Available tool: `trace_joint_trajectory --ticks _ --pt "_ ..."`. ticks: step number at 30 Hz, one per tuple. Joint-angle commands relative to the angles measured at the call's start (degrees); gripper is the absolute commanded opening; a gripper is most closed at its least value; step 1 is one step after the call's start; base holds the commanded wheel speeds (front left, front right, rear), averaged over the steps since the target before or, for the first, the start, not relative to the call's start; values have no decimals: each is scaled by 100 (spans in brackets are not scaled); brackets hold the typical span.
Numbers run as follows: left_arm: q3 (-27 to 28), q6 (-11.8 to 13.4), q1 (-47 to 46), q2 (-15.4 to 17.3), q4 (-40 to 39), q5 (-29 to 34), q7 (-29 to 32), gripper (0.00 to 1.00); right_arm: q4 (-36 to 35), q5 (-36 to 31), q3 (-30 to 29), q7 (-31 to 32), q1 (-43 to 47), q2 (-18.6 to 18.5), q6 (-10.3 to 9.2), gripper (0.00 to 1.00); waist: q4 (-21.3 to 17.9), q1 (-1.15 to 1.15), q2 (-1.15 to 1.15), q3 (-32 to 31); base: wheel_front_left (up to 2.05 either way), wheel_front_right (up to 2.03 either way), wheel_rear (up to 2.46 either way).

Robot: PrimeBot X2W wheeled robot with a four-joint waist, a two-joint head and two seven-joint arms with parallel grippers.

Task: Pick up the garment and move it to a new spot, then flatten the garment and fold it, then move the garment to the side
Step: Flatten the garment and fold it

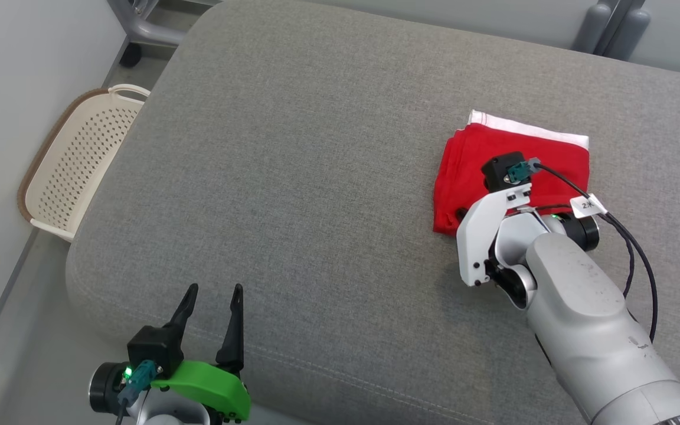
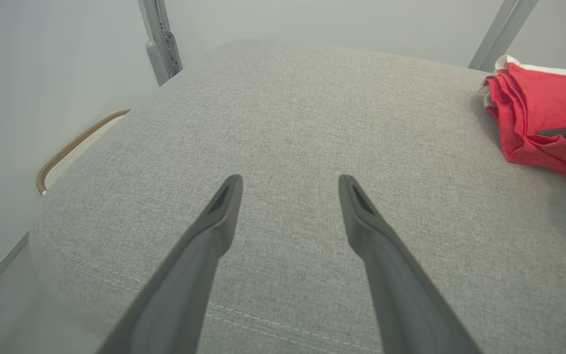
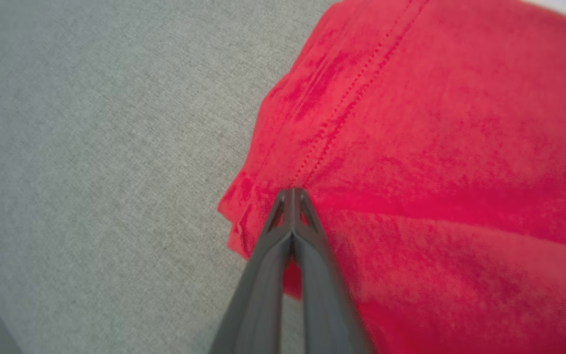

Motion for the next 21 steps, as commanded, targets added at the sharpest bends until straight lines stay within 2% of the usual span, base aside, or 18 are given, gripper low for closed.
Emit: trace_joint_trajectory --ticks 1,14,15,17,18,21 --pt "-4 6 -82 -8 11 -1 -31 100 11 59 39 -48 -52 -11 -3 0 15 0 0 4 0 0 0" --pt "-25 38 -58 7 85 -50 -65 100 137 864 763 -170 -307 -13 -3 0 131 0 0 -52 0 0 0" --pt "-15 44 -34 23 85 -57 -66 100 143 910 742 -172 -352 -13 -3 8 111 0 0 -85 0 0 0" --pt "1 71 27 54 77 -67 -69 100 141 954 637 -195 -462 -13 -3 82 55 0 0 -156 0 0 0" --pt "6 81 57 69 60 -68 -69 100 172 930 524 -193 -527 -19 -4 100 20 0 0 -193 0 0 0" --pt "10 97 145 127 20 -77 -48 100 285 703 83 -150 -693 -15 -3 100 -103 0 0 -307 0 0 0"
